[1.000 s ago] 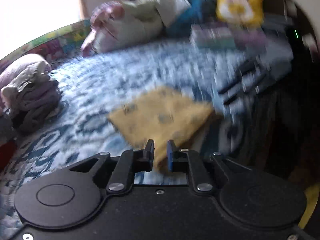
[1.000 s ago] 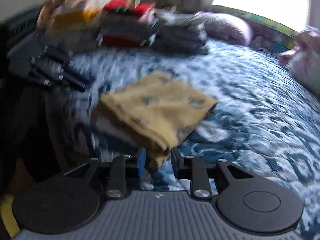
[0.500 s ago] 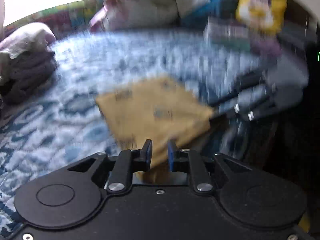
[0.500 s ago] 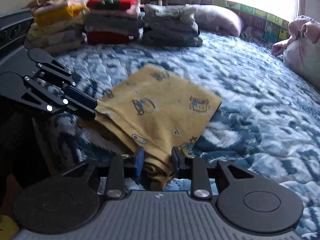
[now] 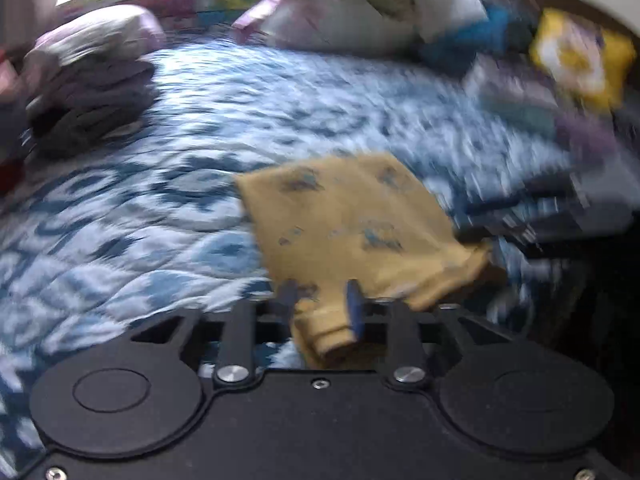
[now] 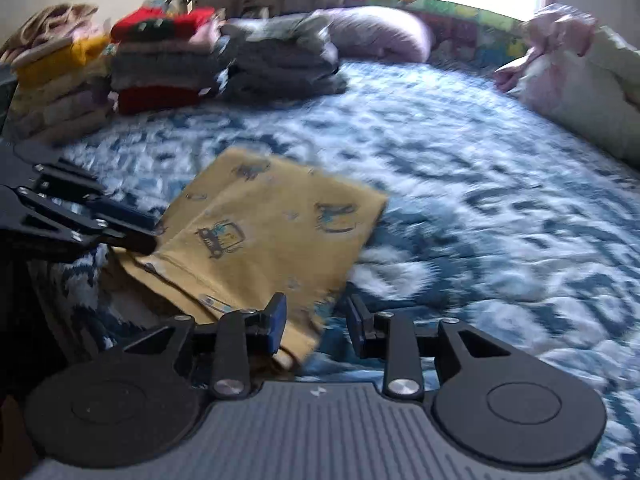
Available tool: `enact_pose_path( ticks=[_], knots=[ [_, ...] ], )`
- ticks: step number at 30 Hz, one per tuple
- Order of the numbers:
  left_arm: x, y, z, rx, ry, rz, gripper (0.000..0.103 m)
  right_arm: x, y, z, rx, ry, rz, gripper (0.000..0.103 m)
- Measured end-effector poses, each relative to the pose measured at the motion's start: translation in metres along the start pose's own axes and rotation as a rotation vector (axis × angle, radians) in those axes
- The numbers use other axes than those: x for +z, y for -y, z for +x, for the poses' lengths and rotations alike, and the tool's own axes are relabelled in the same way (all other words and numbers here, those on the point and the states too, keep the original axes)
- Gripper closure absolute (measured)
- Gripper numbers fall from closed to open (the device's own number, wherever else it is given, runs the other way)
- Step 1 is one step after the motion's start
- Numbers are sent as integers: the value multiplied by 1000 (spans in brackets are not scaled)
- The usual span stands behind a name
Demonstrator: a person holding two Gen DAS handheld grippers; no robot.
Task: Fold clothes
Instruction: 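Grasp the folded yellow bundle's edge with both grippers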
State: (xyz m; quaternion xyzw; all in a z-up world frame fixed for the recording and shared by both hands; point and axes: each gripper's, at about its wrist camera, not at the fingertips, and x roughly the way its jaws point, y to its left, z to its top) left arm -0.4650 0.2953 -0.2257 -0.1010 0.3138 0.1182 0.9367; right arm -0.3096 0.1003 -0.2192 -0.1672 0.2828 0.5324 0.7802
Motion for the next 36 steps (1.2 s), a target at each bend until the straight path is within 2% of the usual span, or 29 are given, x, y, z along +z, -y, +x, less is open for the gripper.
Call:
enact_pose_path(
  ticks=[1, 3, 5, 6, 10, 12, 13, 15, 17, 19, 21, 23, 25, 26, 28, 30, 31, 33, 34, 36],
  knots=[
    [1, -8, 1, -2, 2, -63, 52, 0, 8, -1, 15, 0, 68, 63],
    [3, -26, 5, -49, -14, -202, 52, -1, 24, -2, 46, -2, 207, 38],
    [-3, -37, 9, -112, -41, -307, 52, -9, 44, 3, 107, -20, 398, 37],
    [-6, -38, 12, -134, -52, -341, 52, -12, 50, 6, 135, -28, 452, 38],
    [-7, -31, 26, -205, -70, -414, 57, -16, 49, 15, 197, -38, 509, 39],
    [-7, -26, 30, -221, -73, -432, 60, -16, 46, 19, 234, -42, 536, 48],
    [-9, -25, 30, -220, -70, -445, 60, -18, 43, 20, 233, -43, 544, 49],
    [-11, -30, 27, -238, -68, -500, 66, -21, 42, 22, 250, -41, 589, 64],
    [-12, -36, 25, -262, -67, -556, 69, -25, 44, 24, 272, -38, 662, 68],
    [-13, -39, 24, -276, -65, -575, 69, -25, 41, 25, 278, -35, 669, 68],
    [-14, -39, 28, -263, -72, -583, 70, -25, 38, 27, 282, -33, 670, 67],
    [-15, -38, 30, -245, -69, -575, 78, -29, 41, 32, 289, -14, 724, 68],
    [-15, -37, 28, -227, -60, -557, 92, -30, 46, 35, 298, -2, 753, 72],
    [-13, -36, 23, -223, -48, -539, 92, -30, 48, 35, 301, -8, 757, 81],
    [-13, -32, 17, -223, -56, -491, 93, -30, 53, 32, 329, -12, 775, 86],
    [-14, -28, 13, -224, -76, -439, 93, -29, 56, 21, 329, 6, 765, 87],
    [-16, -26, 14, -220, -93, -417, 82, -32, 55, 22, 305, -16, 759, 86],
    [-17, -29, 11, -222, -100, -416, 71, -36, 54, 24, 296, -29, 760, 82],
    [-17, -32, 8, -217, -90, -421, 58, -35, 55, 22, 308, -21, 769, 78],
    [-13, -38, 1, -188, -51, -429, 54, -31, 56, 13, 321, 29, 772, 51]
  ],
)
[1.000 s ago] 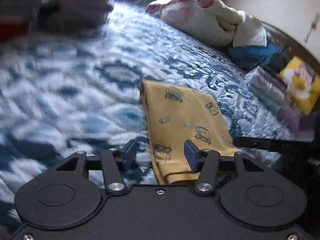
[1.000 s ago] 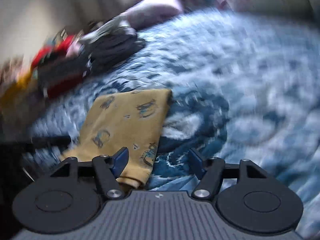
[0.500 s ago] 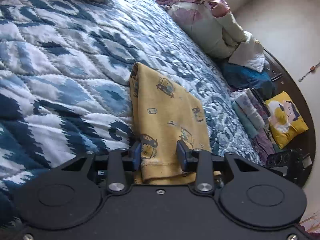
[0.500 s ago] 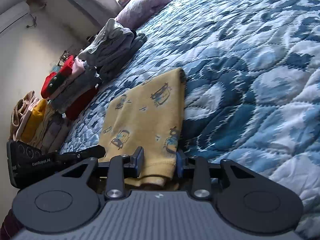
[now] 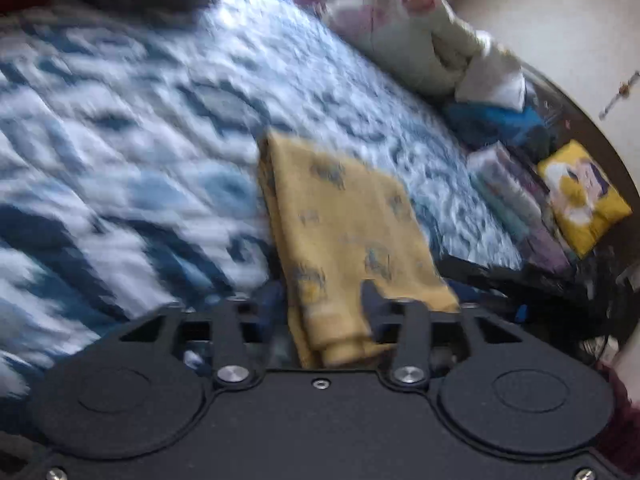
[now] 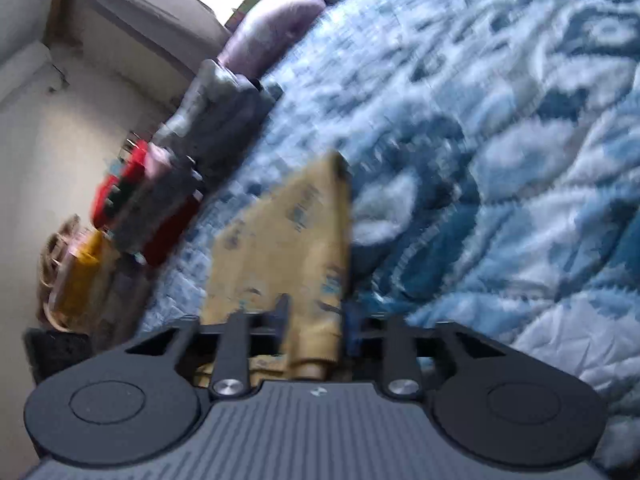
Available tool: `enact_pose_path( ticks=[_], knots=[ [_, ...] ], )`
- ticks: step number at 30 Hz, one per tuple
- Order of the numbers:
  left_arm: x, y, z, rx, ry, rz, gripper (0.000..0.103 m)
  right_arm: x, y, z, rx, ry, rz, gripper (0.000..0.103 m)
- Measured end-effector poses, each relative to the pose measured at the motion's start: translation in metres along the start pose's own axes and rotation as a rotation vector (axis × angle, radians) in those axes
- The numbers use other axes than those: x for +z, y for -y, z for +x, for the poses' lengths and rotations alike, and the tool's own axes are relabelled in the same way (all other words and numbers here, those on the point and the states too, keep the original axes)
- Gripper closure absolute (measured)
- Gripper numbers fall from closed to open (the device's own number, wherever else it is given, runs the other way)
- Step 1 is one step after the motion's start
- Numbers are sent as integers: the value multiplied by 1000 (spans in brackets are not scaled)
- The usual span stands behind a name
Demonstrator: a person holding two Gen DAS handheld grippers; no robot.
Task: Fold clothes
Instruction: 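Grasp the folded yellow bundle's edge with both grippers, then lift the folded bundle with both grippers and carry it toward the clothes stack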
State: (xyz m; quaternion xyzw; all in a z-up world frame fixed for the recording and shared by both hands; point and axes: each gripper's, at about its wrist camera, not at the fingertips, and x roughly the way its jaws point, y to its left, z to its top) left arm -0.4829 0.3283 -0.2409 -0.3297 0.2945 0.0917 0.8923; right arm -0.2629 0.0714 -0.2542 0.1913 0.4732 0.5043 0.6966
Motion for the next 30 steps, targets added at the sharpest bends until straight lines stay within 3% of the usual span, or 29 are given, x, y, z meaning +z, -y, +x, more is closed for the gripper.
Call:
enact_pose_path(
  ticks=[7, 8, 9, 10, 12, 15, 20, 22, 23, 24, 25, 26, 28, 29, 30],
  knots=[
    [3, -15, 21, -79, -9, -125, 57, -1, -4, 17, -28, -6, -58, 47],
    [3, -13, 25, -91, -12, -130, 60, -1, -6, 20, -30, -8, -70, 47],
    [2, -10, 28, -96, -16, -128, 73, -2, -6, 21, -32, -9, -71, 48],
    [0, -9, 31, -99, -18, -128, 78, -3, -7, 23, -33, -10, -72, 50],
    [-3, -7, 35, -106, -22, -132, 85, -6, -6, 25, -36, -12, -70, 68],
    [-3, -3, 33, -109, -17, -120, 91, -9, -6, 27, -36, -23, -85, 83],
    [8, 11, 2, -127, 92, -60, 92, -6, -18, 18, 49, 39, -117, 86],
    [8, 8, -2, -117, 75, -66, 91, -1, -25, 10, 79, 75, -136, 86],
    [7, 5, 0, -104, 47, -77, 86, 0, -26, 11, 61, 70, -143, 84],
    [4, 0, 3, -88, 17, -89, 68, -1, -20, 16, 35, 33, -113, 74],
    [1, -4, 4, -73, 1, -97, 60, -2, -14, 22, 10, -4, -81, 70],
    [-2, -8, 5, -59, -14, -104, 60, -4, -7, 26, -11, -36, -52, 71],
    [-3, -11, 2, -57, -23, -110, 58, -3, -9, 22, -19, -18, -73, 65],
    [-3, -12, 3, -61, -23, -120, 57, -3, -11, 19, -26, -4, -84, 52],
    [-5, -14, 5, -65, -25, -134, 57, -3, -12, 17, -31, 7, -91, 47]
  ],
)
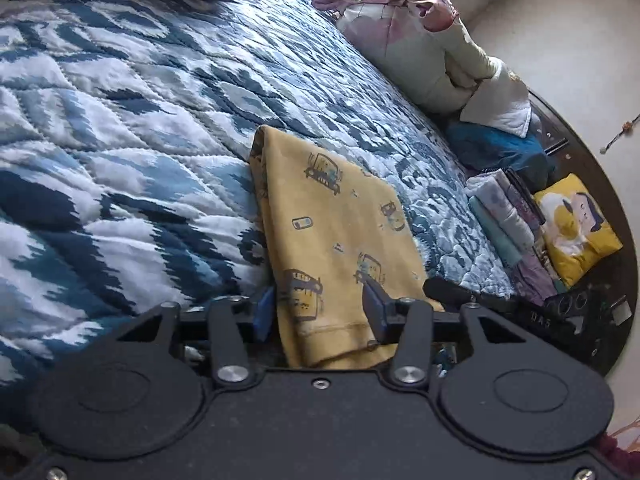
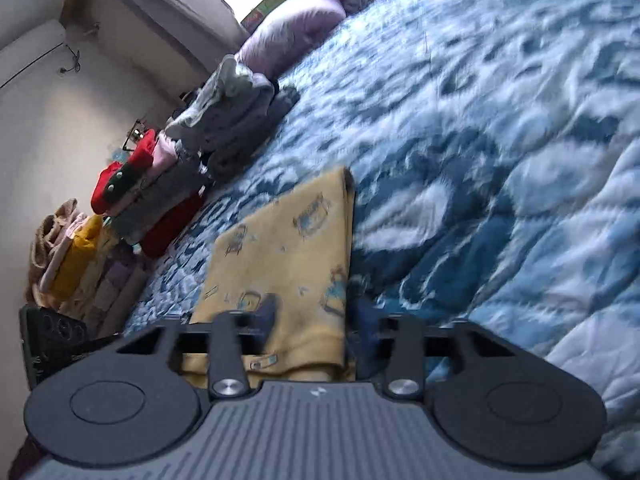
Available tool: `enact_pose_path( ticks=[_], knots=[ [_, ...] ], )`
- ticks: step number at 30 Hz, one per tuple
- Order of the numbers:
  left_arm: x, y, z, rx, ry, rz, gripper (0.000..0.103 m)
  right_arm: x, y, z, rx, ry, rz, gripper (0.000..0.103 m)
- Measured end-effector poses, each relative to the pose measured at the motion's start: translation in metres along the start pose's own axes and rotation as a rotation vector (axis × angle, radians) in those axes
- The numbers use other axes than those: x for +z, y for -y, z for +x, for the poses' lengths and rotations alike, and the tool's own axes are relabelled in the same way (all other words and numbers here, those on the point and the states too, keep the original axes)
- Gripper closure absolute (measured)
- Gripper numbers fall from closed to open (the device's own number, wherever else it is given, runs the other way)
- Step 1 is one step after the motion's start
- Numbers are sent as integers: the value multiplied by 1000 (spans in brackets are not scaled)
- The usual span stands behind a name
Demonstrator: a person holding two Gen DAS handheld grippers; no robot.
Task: Fold clothes
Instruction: 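Lift the folded bundle with both grippers and carry it toward the clothes stack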
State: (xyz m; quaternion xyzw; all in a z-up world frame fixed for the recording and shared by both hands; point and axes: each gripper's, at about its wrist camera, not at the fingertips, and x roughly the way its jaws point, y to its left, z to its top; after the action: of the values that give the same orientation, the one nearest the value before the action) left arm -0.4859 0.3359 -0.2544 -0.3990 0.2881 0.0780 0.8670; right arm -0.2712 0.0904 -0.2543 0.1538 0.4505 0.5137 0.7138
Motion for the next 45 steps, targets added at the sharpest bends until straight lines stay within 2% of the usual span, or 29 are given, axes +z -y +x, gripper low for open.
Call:
enact_pose_path(
  ticks=[2, 3, 4, 5, 6, 10, 14, 18, 24, 31, 35, 39, 45],
  knots=[
    [-2, -3, 5, -10, -2, -25, 62, -3, 3, 3, 19, -19, 25, 47],
    [-2, -2, 9, -17, 0, -34, 73, -4, 2, 6, 8, -16, 13, 53],
    [-2, 0, 11, -23, 2, -35, 89, -4, 0, 9, 1, -17, 1, 60],
    [-2, 4, 11, -26, 5, -27, 90, -5, -1, 13, 17, -27, 5, 80],
    [-2, 8, 12, -29, 7, -19, 92, -6, -2, 17, 32, -38, 9, 83],
    [9, 17, -17, -100, 86, -80, 92, 0, -19, 14, 115, -20, -15, 84],
    [29, 23, -63, -113, 187, -109, 92, 22, -44, 2, 222, 45, -7, 85],
    [47, 24, -120, -106, 302, -110, 92, 47, -85, 8, 314, 46, -58, 85],
    [59, -1, -196, -30, 429, -151, 92, 63, -161, 43, 446, -3, -144, 85],
    [58, -49, -279, 55, 524, -221, 92, 49, -246, 103, 563, -159, -154, 85],
    [71, -60, -324, 101, 588, -201, 92, 53, -299, 131, 627, -205, -194, 85],
    [100, -68, -366, 130, 665, -157, 92, 63, -353, 152, 683, -218, -256, 85],
    [169, -83, -426, 188, 791, -86, 92, 101, -448, 188, 785, -154, -346, 85]
  ],
)
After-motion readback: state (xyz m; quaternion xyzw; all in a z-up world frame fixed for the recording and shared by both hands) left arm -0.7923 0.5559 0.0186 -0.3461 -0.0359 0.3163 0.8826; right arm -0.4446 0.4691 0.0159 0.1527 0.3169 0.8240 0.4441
